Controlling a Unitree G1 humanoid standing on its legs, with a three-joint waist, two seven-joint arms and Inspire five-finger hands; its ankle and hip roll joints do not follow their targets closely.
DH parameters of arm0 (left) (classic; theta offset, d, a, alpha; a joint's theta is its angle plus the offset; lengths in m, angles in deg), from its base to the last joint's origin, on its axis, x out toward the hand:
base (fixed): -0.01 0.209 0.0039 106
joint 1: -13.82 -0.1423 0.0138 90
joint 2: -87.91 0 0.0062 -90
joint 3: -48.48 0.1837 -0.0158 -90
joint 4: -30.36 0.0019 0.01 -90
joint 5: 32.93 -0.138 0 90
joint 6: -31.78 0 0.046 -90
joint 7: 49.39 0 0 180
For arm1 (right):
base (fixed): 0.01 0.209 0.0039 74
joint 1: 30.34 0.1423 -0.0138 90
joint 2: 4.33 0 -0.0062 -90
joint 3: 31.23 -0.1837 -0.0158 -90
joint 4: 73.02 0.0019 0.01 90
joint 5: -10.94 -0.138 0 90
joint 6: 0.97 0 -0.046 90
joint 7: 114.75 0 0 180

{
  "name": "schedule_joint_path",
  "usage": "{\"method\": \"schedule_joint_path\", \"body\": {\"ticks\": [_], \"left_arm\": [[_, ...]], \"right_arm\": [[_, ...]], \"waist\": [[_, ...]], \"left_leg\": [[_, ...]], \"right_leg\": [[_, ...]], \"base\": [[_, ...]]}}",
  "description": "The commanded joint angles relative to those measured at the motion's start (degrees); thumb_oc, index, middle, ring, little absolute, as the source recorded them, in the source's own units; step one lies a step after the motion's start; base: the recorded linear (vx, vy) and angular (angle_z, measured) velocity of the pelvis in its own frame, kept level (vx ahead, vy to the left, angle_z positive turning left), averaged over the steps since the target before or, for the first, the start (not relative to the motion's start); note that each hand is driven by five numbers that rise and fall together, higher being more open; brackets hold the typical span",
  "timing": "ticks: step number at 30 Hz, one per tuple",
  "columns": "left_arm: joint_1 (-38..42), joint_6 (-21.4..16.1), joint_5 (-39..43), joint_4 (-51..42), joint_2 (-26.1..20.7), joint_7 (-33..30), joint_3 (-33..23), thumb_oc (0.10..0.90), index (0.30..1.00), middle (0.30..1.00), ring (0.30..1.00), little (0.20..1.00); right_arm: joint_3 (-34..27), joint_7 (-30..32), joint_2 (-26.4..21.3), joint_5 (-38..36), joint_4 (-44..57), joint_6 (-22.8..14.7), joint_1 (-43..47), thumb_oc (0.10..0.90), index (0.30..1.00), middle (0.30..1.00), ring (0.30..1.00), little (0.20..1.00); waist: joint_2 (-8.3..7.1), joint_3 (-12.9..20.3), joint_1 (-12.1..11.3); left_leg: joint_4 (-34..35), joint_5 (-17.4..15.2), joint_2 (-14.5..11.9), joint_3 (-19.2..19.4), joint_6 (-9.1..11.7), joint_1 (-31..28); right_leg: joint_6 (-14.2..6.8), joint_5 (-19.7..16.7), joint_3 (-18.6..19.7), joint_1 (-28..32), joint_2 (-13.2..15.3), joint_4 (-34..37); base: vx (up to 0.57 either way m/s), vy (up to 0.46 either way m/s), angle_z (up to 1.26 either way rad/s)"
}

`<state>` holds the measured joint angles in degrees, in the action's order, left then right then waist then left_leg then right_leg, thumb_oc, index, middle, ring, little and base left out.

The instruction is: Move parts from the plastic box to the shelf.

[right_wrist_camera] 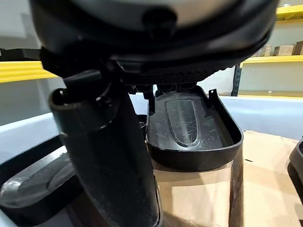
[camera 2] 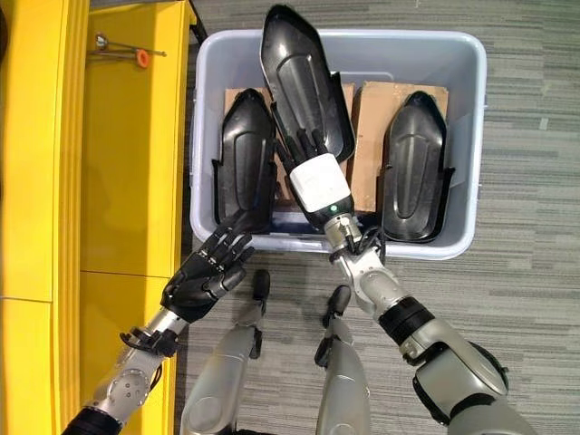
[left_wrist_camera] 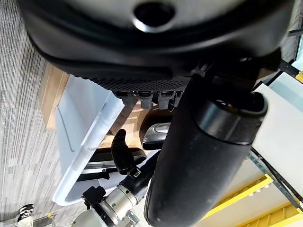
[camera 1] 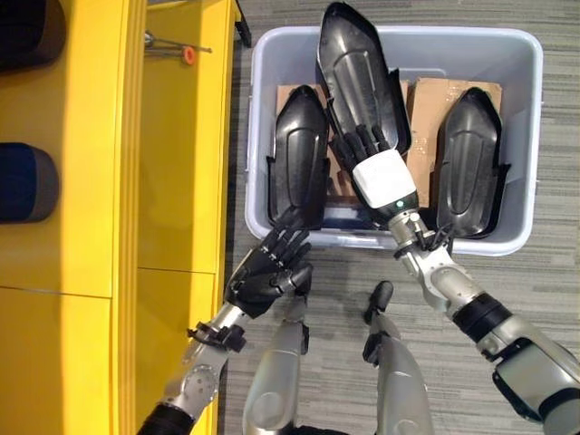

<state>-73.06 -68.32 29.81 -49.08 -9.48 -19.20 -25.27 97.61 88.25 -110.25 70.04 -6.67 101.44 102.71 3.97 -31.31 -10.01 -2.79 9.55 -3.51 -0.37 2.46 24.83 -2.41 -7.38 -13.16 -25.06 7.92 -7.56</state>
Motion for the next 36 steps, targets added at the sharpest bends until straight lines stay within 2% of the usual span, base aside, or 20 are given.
{"method": "schedule_joint_path", "body": {"ticks": [1,5,7,8,11,15,17,19,21,26,28,31,36], "left_arm": [[-0.8,-2.4,1.0,-5.7,0.1,2.2,0.2,0.9,1.0,1.0,1.0,1.0],[-0.4,-2.1,0.9,-5.4,0.2,2.8,0.5,0.9,1.0,1.0,1.0,1.0],[-0.2,-1.9,1.0,-5.3,0.1,2.8,0.7,0.9,1.0,1.0,1.0,1.0],[-0.2,-1.5,0.9,-5.2,0.1,2.9,0.6,0.9,1.0,1.0,1.0,1.0],[-0.5,-0.7,1.3,-5.6,0.1,2.8,0.5,0.9,1.0,1.0,1.0,1.0],[-0.8,-0.3,1.1,-5.8,-0.2,3.0,0.5,0.9,1.0,1.0,1.0,1.0],[-1.1,-0.2,0.8,-6.1,-0.1,3.3,0.4,0.9,1.0,1.0,1.0,1.0],[-1.3,1.1,0.5,-6.3,-0.1,3.6,-0.1,0.9,1.0,1.0,1.0,1.0],[-1.6,1.8,0.3,-5.9,-0.4,4.3,0.0,0.9,1.0,1.0,1.0,1.0],[-1.6,1.9,-2.4,-6.6,-1.3,4.6,0.1,0.9,1.0,1.0,1.0,1.0],[-1.7,2.2,-1.8,-6.9,-1.5,4.4,0.3,0.9,1.0,1.0,1.0,1.0],[-1.9,2.0,-1.2,-6.8,-2.0,4.1,0.2,0.9,1.0,1.0,1.0,1.0],[-2.1,2.6,-1.7,-6.8,-1.7,4.9,-0.1,0.9,1.0,1.0,1.0,1.0]], "right_arm": [[1.5,4.1,-0.8,2.8,-0.2,3.9,7.7,0.9,1.0,1.0,1.0,1.0],[1.6,8.8,-0.5,0.6,-6.5,7.6,9.2,0.9,1.0,1.0,1.0,1.0],[1.3,9.0,-0.3,0.3,-8.4,8.6,9.6,0.9,1.0,1.0,1.0,1.0],[1.2,7.4,-0.3,-0.2,-9.3,10.9,9.9,0.9,1.0,1.0,1.0,1.0],[1.2,9.8,-0.4,-3.7,-11.1,10.8,10.0,0.9,1.0,1.0,1.0,1.0],[0.4,8.7,-0.8,-3.7,-11.7,10.0,10.6,0.9,1.0,1.0,1.0,1.0],[0.7,6.4,-1.0,-2.9,-12.3,8.0,11.4,0.9,1.0,1.0,1.0,1.0],[2.6,1.9,-1.4,1.5,-12.3,6.2,12.1,0.9,1.0,1.0,1.0,1.0],[5.1,1.1,-1.5,2.4,-13.7,6.7,13.9,0.9,1.0,1.0,1.0,1.0],[6.6,1.5,-1.3,3.7,-15.2,8.5,15.4,0.9,1.0,1.0,1.0,1.0],[6.8,2.9,-1.6,4.2,-16.0,8.7,15.8,0.9,1.0,1.0,1.0,1.0],[7.0,1.9,-1.9,4.3,-16.1,9.0,16.3,0.9,1.0,1.0,1.0,1.0],[8.0,-0.4,-2.1,0.6,-17.3,12.2,15.9,0.9,1.0,1.0,1.0,1.0]], "waist": [[0.34,1.5,-1.4],[0.79,1.5,-1.9],[0.9,1.5,-2.1],[0.95,1.5,-2.2],[0.9,1.5,-2.4],[1.05,1.5,-2.6],[1.18,1.5,-2.8],[1.18,1.5,-3.1],[1.29,1.5,-3.7],[1.24,1.5,-4.4],[1.27,1.5,-4.6],[1.1,1.5,-4.8],[1.03,1.5,-4.8]], "left_leg": [[-1.6,-2.2,0.4,-1.5,-1.3,1.1],[-1.8,-2.2,0.6,-1.7,-1.4,1.7],[-1.9,-2.2,0.6,-1.9,-1.4,1.8],[-2.0,-2.2,0.6,-1.9,-1.4,1.8],[-2.0,-2.2,0.6,-2.0,-1.4,2.1],[-2.0,-2.2,0.7,-2.2,-1.4,2.2],[-2.1,-2.2,0.7,-2.3,-1.4,2.3],[-2.4,-2.2,0.8,-2.3,-1.4,2.6],[-2.8,-2.2,0.9,-2.4,-1.4,3.0],[-2.6,-2.0,1.0,-2.8,-1.4,3.4],[-2.5,-2.0,1.1,-2.9,-1.4,3.3],[-2.7,-2.1,1.2,-2.9,-1.3,3.4],[-2.6,-2.1,1.2,-2.7,-1.3,3.5]], "right_leg": [[-1.4,8.1,0.6,1.6,0.3,-7.6],[-1.4,8.2,0.2,1.3,0.4,-7.9],[-1.3,8.3,0.1,1.2,0.4,-8.1],[-1.4,8.3,0.0,1.2,0.4,-8.2],[-1.4,8.3,-0.1,1.0,0.4,-8.3],[-1.4,8.4,-0.3,1.0,0.5,-8.4],[-1.3,8.5,-0.4,0.8,0.6,-8.7],[-1.3,8.6,-0.6,0.7,0.7,-8.9],[-1.2,8.6,-0.8,0.4,0.7,-9.1],[-1.3,8.6,-1.3,0.4,0.6,-9.1],[-1.3,8.6,-1.5,0.5,0.6,-9.0],[-1.4,8.5,-1.7,0.7,0.7,-8.8],[-1.5,8.6,-1.7,0.4,0.8,-8.9]], "base": [[0.0,0.0,0.0],[0.0,0.0,0.0],[0.01,-0.008,0.02],[0.03,-0.021,0.04],[0.01,-0.006,0.01],[0.02,-0.011,0.04],[0.02,-0.004,0.06],[0.01,-0.006,0.02],[0.0,0.0,0.0],[0.0,-0.014,0.03],[0.0,0.0,0.0],[0.0,0.0,0.0],[0.0,0.0,0.0]]}}
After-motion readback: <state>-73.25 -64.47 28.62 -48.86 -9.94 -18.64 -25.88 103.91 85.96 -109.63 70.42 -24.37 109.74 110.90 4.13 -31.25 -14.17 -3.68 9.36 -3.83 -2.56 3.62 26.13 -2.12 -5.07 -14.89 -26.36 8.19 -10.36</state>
